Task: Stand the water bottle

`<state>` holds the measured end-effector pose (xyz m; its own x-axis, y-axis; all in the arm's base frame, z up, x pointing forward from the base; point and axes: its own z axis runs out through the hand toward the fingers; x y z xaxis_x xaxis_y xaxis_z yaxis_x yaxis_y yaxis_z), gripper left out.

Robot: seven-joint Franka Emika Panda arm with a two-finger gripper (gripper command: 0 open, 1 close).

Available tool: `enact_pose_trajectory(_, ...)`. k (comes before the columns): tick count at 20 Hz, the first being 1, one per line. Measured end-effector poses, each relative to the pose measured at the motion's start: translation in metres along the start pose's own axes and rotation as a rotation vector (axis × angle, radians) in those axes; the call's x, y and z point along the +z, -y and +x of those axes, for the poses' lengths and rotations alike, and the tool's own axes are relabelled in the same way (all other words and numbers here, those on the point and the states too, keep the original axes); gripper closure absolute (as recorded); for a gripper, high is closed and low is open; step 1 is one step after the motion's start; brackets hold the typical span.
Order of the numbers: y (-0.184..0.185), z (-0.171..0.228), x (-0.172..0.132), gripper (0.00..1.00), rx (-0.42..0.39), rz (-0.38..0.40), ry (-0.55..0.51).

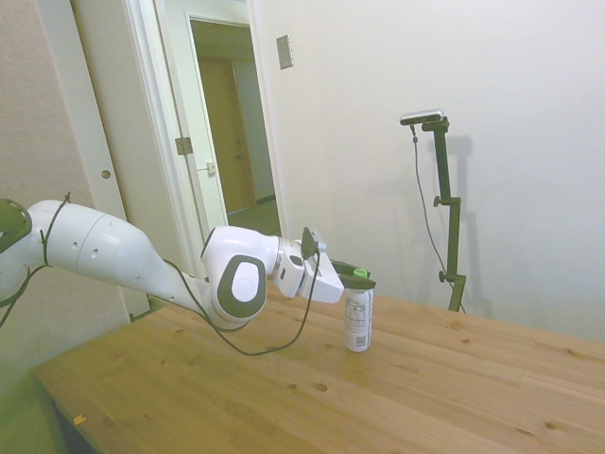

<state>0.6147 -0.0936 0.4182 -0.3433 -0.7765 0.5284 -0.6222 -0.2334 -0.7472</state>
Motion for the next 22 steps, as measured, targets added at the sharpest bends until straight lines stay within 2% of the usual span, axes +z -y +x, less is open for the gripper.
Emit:
enact_pose_trajectory(10,0.009,0.003,-0.006,0.00,-0.001,0.003,0.018)
enact_pose_trajectory(16,0.030,0.017,-0.042,0.00,0.003,0.034,0.067)
enact_pose_trajectory(22,0.022,0.044,-0.079,0.00,-0.072,-0.094,0.250)
